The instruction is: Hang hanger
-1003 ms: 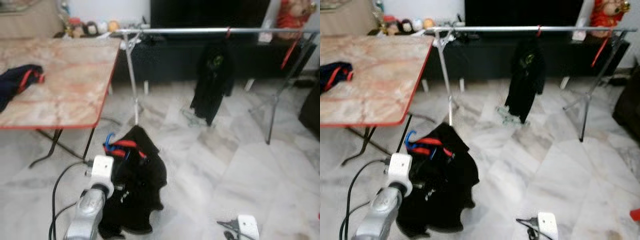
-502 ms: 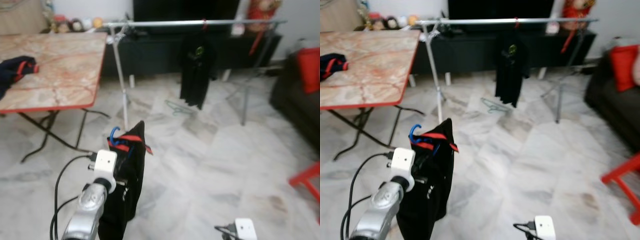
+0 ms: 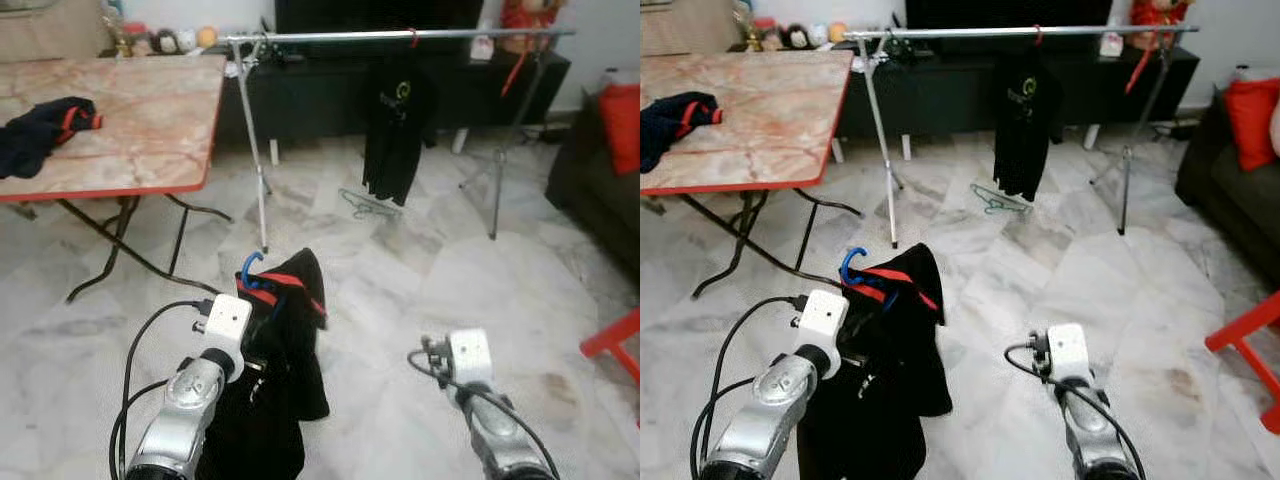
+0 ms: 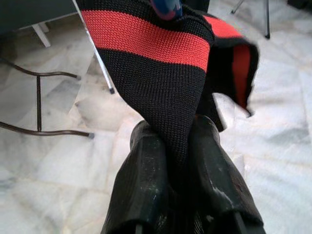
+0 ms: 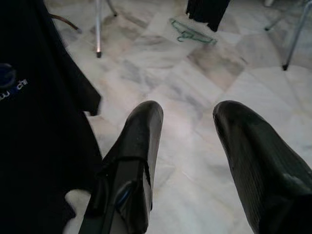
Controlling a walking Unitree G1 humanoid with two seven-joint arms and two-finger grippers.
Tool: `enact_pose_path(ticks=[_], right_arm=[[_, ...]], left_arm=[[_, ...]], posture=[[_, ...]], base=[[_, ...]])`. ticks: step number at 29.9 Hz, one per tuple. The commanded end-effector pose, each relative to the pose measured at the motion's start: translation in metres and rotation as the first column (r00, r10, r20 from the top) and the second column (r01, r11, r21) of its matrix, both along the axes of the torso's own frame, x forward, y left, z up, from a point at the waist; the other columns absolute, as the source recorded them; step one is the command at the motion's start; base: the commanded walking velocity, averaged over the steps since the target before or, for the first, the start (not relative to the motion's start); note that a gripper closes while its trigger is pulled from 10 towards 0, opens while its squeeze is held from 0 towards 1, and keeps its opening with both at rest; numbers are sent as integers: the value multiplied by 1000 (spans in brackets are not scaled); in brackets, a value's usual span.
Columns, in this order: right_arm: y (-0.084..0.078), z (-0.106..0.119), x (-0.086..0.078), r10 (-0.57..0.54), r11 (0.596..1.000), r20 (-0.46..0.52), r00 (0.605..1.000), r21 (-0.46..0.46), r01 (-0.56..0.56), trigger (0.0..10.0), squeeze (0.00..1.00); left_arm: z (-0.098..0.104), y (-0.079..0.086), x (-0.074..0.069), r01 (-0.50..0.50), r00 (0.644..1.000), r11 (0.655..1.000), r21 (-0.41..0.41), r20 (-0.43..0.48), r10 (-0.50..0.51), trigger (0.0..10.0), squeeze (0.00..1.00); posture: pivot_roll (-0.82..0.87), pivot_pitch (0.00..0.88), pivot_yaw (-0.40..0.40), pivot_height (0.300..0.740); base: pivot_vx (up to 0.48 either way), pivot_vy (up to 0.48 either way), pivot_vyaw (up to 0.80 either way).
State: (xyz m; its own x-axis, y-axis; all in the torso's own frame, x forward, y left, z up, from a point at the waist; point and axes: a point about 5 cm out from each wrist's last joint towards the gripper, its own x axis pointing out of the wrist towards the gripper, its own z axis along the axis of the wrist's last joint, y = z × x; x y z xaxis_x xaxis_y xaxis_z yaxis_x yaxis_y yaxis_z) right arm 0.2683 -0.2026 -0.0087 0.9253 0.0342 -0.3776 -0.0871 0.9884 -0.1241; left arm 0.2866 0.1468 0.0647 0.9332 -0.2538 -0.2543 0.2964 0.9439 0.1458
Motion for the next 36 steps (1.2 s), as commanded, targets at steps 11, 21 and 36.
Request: enact_pose_path(ticks=[11,21,36], right_arm=[[15,34,3,386,922,177,906,-91,-375,10000,0],[13,34,-11,434,900,155,888,-117,-419,10000,0],[15,42,-2,440,896,150,885,-135,-422,10000,0]], left_arm=[[40,-53,2,354,933,932,-72,87,-348,10000,0],[49,-68,2,456,889,885,-91,101,-447,10000,0],[56,-80,-4,543,839,834,-100,108,-533,10000,0]], posture=[[-54,0,-36,740],[-70,0,-37,740],[-63,0,-57,740]], base=[[0,0,0],[0,0,0],[0,0,0]])
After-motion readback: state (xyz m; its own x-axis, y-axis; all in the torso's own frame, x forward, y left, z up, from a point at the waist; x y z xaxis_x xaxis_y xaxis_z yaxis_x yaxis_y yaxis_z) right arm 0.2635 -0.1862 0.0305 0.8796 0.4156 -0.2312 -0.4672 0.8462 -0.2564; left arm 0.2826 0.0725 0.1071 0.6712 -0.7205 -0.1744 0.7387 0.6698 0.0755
